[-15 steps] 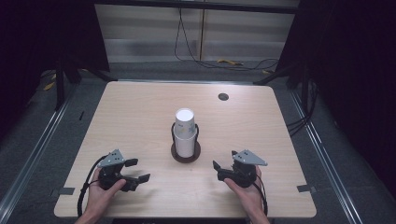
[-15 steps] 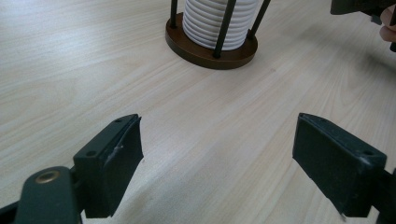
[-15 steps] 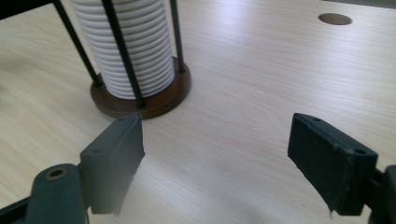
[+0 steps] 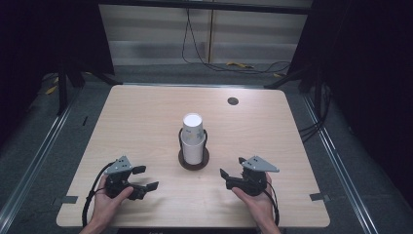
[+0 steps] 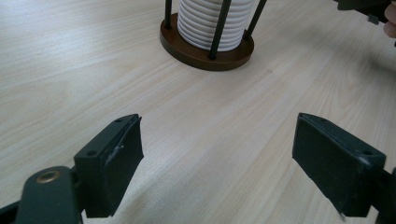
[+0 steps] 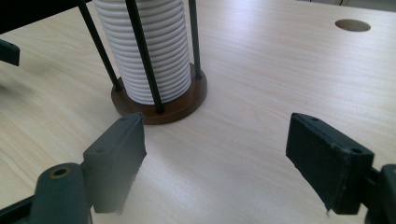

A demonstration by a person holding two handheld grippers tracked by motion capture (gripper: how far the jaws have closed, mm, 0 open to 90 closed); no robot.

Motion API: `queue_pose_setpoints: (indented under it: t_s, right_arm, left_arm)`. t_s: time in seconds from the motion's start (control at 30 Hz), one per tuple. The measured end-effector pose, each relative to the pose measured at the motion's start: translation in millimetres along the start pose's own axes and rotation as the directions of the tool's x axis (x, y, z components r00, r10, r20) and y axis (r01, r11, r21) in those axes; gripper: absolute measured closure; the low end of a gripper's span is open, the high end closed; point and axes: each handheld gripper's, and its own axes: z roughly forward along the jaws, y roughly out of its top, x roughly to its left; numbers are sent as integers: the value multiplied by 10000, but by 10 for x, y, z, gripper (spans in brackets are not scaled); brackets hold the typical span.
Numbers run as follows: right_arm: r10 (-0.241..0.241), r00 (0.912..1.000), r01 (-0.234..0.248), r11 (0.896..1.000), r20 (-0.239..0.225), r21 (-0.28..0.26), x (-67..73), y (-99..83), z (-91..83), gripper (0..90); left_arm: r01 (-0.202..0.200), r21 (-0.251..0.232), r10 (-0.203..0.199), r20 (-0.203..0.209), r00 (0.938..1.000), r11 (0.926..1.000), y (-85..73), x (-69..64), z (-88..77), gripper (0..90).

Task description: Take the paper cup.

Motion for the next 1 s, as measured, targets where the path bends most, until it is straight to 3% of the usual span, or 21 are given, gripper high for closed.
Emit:
queue_pose_setpoints:
  t_s: [0.13, 0.2, 0.33, 0.57, 0.87, 1.0]
  right_arm:
    - [-310, 9995, 310, 9995, -100, -17, 29, 73, 25, 223]
    - [-203, 9992, 203, 9998, -356, -13, 38, 108, 33, 225]
    - [-422, 9960, 432, 9990, -791, 111, 62, 177, 22, 246]
    - [-460, 9905, 459, 9989, -1295, -40, 94, 373, 21, 263]
    - [-290, 9822, 293, 9996, -1856, -16, 127, 586, 154, 246]
    - [-215, 9809, 187, 9997, -1935, -164, 119, 668, 160, 241]
  left_arm:
    - [-76, 10, 76, 31, 10000, 10000, -3, -12, -12, 162]
    - [-140, 4, 140, -15, 9999, 9999, -2, -18, -19, 162]
    - [-189, 1, 189, 59, 9998, 9998, 6, -20, -2, 162]
    - [-282, 59, 281, 76, 9996, 9996, 12, -27, 5, 162]
    - [-391, 73, 389, 172, 9991, 9992, 7, -42, 6, 162]
    - [-354, 70, 353, 154, 9993, 9993, 2, -38, 0, 162]
